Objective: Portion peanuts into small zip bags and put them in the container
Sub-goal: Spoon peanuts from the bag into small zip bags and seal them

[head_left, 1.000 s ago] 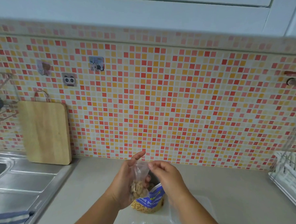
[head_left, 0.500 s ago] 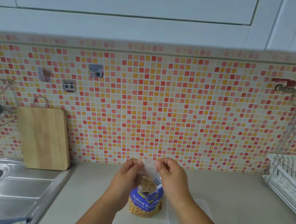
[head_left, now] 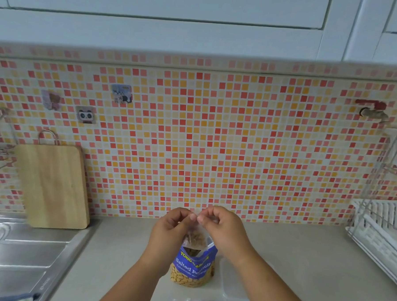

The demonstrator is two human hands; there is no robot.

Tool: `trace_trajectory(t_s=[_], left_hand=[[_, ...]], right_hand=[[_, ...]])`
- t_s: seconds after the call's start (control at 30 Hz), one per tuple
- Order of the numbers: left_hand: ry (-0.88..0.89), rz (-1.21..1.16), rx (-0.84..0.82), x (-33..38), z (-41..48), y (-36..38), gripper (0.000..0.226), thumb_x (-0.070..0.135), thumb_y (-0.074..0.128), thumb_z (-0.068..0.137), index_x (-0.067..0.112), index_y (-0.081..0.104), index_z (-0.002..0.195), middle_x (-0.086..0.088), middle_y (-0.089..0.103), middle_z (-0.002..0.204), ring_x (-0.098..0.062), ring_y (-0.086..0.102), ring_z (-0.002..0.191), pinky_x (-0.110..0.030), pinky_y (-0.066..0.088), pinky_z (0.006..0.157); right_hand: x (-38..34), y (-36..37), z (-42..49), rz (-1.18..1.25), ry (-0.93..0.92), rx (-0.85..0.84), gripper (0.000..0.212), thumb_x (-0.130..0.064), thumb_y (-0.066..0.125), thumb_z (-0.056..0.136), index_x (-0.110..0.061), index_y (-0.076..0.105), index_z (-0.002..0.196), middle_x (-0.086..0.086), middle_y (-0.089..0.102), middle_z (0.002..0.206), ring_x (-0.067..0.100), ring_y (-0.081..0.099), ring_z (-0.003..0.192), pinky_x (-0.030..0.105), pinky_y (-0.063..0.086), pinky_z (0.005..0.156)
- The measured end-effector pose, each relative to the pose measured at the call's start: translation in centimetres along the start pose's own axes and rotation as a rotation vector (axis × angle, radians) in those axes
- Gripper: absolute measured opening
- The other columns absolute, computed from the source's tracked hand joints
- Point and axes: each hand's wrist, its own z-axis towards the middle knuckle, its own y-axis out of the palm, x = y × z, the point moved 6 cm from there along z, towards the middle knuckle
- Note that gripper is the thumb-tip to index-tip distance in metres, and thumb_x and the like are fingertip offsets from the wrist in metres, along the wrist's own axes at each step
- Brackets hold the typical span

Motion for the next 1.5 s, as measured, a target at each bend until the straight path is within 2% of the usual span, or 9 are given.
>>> trace_trajectory(t_s=[0.33,0.67,0.93,1.07,1.17,1.27,1.37,1.43,1.5], left_hand=[[0.034,0.021,0.183,0.0,-0.2,-0.4,0.018,0.008,0.059,0.089,0.010,0.067,0.073,-0.008,0.062,0.069,-0.012,0.060,0.059,-0.023,0.052,0.052],[-0.013,-0.022,0.263,-0.2,-0.1,-0.9,0.020,0.012,0.058,0.090,0.014,0.066,0.072,-0.009,0.063,0.074,-0.025,0.058,0.070,-0.039,0.053,0.066],[-0.032,-0.013,0.254,-0.2,-0.4,-1.2,0.018,0.018,0.056,0.092,0.014,0.063,0.076,-0.003,0.063,0.077,-0.024,0.059,0.067,-0.034,0.049,0.058],[-0.051,0.033,0.243,-1.7,-0.7,-2.3,0.017,0.020,0.056,0.092,0.018,0.062,0.076,-0.001,0.061,0.076,-0.022,0.056,0.067,-0.029,0.046,0.055],[-0.159,-0.038,0.261,-4.9,-1.7,-3.5,0.016,0.020,0.055,0.093,0.017,0.061,0.078,0.000,0.061,0.069,-0.022,0.051,0.063,-0.028,0.040,0.050],[-0.318,-0.056,0.328,-9.8,-3.2,-5.4,0.016,0.020,0.055,0.093,0.016,0.060,0.079,-0.001,0.063,0.071,-0.022,0.053,0.057,-0.028,0.040,0.051],[-0.475,0.021,0.393,-15.4,-5.0,-7.5,0.013,0.021,0.056,0.092,0.017,0.061,0.080,-0.007,0.064,0.081,-0.025,0.057,0.061,-0.032,0.041,0.058],[-0.532,0.085,0.402,-18.0,-5.8,-8.3,0.013,0.020,0.055,0.092,0.015,0.062,0.082,-0.009,0.065,0.082,-0.026,0.059,0.063,-0.033,0.043,0.059],[-0.572,0.143,0.409,-19.7,-6.3,-8.8,0.013,0.017,0.053,0.093,0.011,0.062,0.086,-0.009,0.065,0.081,-0.025,0.056,0.057,-0.028,0.041,0.053]], right_hand=[[-0.6,-0.1,0.3,-0.234,-0.042,-0.058,0.017,-0.026,0.052,0.095,-0.017,0.066,0.092,-0.007,0.061,0.085,0.009,0.057,0.081,0.010,0.038,0.062],[0.1,-0.8,0.2,-0.208,0.005,0.003,0.031,-0.030,0.052,0.095,-0.030,0.048,0.064,-0.012,0.048,0.062,0.000,0.045,0.059,0.015,0.035,0.055],[1.1,0.0,0.0,-0.023,0.071,0.103,0.020,-0.031,0.058,0.092,-0.017,0.065,0.080,-0.003,0.065,0.080,0.013,0.057,0.076,0.020,0.043,0.066],[2.2,1.3,-0.9,0.141,0.147,0.051,0.019,-0.035,0.062,0.088,-0.017,0.067,0.086,-0.004,0.069,0.086,0.012,0.064,0.084,0.023,0.049,0.077],[4.0,2.4,-1.8,0.120,0.272,-0.037,0.031,-0.038,0.058,0.090,-0.013,0.065,0.074,-0.003,0.062,0.065,0.007,0.057,0.059,0.019,0.045,0.063],[7.6,5.1,-3.8,-0.115,0.416,-0.343,0.035,-0.028,0.055,0.091,-0.018,0.058,0.058,-0.003,0.057,0.056,-0.001,0.051,0.041,0.012,0.038,0.048],[12.4,7.9,-5.5,-0.440,0.471,-0.520,0.023,-0.027,0.055,0.084,-0.009,0.070,0.079,0.006,0.070,0.079,0.016,0.070,0.081,0.021,0.050,0.068],[14.5,8.9,-6.1,-0.645,0.484,-0.487,0.039,-0.040,0.053,0.086,-0.009,0.067,0.106,0.012,0.068,0.112,0.026,0.063,0.108,0.029,0.049,0.087],[15.8,9.5,-6.4,-0.723,0.512,-0.410,0.049,-0.048,0.049,0.088,-0.010,0.062,0.116,0.011,0.063,0.124,0.028,0.059,0.116,0.031,0.047,0.093]])
